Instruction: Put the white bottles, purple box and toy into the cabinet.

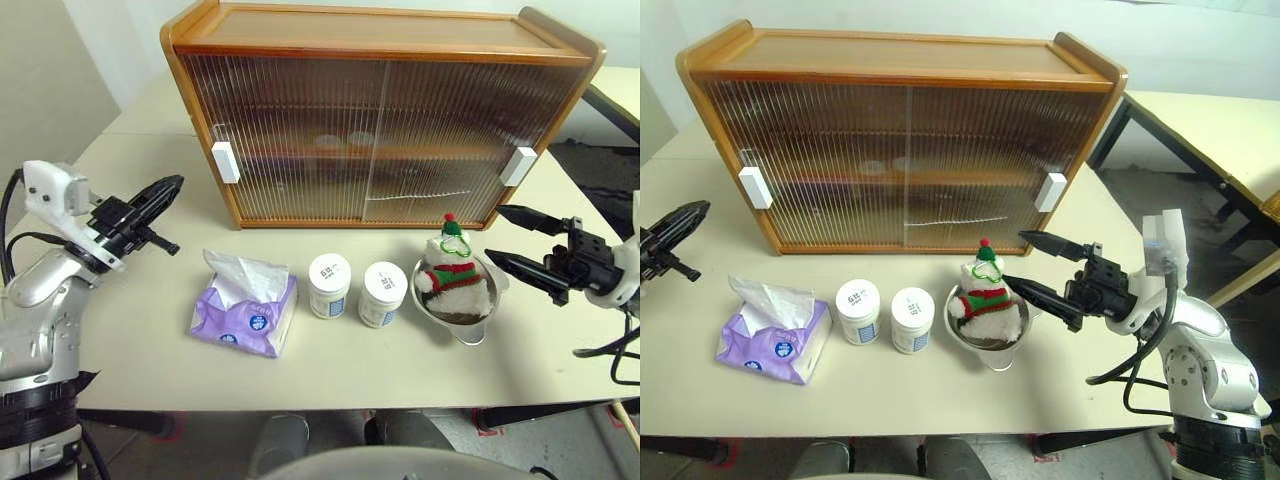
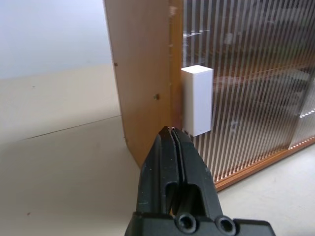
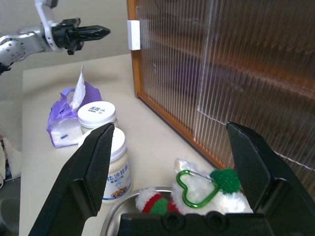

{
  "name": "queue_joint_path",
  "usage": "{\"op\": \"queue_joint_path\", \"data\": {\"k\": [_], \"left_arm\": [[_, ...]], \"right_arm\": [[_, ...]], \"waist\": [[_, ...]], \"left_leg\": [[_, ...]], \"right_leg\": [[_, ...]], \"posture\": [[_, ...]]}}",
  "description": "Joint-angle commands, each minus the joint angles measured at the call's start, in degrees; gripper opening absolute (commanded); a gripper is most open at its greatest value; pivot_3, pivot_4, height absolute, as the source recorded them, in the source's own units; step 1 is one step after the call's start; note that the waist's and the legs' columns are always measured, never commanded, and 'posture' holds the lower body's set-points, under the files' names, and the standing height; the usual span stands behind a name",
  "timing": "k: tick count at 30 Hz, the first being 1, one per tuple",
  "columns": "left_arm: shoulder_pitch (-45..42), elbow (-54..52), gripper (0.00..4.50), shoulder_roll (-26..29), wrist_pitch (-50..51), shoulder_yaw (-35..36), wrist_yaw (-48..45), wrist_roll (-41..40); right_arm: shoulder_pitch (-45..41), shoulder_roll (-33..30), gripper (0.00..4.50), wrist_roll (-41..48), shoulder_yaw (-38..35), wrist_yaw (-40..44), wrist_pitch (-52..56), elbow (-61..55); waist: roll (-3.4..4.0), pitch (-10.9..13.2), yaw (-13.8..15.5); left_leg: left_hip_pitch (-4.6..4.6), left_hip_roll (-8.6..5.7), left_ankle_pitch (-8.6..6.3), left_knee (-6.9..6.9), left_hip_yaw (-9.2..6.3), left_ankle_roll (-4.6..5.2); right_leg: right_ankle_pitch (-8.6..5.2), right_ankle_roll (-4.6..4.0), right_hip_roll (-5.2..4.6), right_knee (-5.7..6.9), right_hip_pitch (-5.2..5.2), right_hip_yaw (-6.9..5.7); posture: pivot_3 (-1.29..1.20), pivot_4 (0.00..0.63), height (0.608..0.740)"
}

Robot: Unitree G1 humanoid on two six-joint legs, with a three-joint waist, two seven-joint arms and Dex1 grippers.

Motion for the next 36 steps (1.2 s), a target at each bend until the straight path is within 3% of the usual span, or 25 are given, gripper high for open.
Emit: {"op": "queue_joint_path", "data": {"k": [1,10,36], "left_arm": [[-1.5,-0.1,0.04,-0.5,0.6,-1.8,0.0,0.7],[-6.0,2.0,0.04,-1.9,-0.3,-6.6,-0.2,3.1],[-10.6,9.0,0.04,-5.8,-4.8,-9.2,3.2,8.7]], "right_arm": [[-0.3,0.9,4.50,-0.5,1.9,-1.0,0.0,-1.0],[-0.8,1.5,4.50,-1.4,3.6,-0.4,-1.5,0.3],[1.2,1.1,4.50,-1.1,2.9,1.3,-2.7,0.5]], "waist": [[0.01,0.0,0.0],[0.07,-0.4,0.0],[0.18,-0.7,0.0]], "left_leg": [[-0.01,0.00,-0.01,0.05,0.00,0.02],[-0.02,-0.01,-0.01,0.27,-0.02,0.05],[0.03,-0.01,0.06,0.42,-0.02,0.11]], "right_leg": [[0.01,0.02,0.00,0.00,0.00,0.00],[0.16,0.13,0.00,0.02,0.07,0.00],[0.30,0.27,0.00,0.03,0.22,0.00]], "posture": [[-0.09,0.003,0.740],[-0.09,0.000,0.740],[-0.12,0.010,0.740]]}}
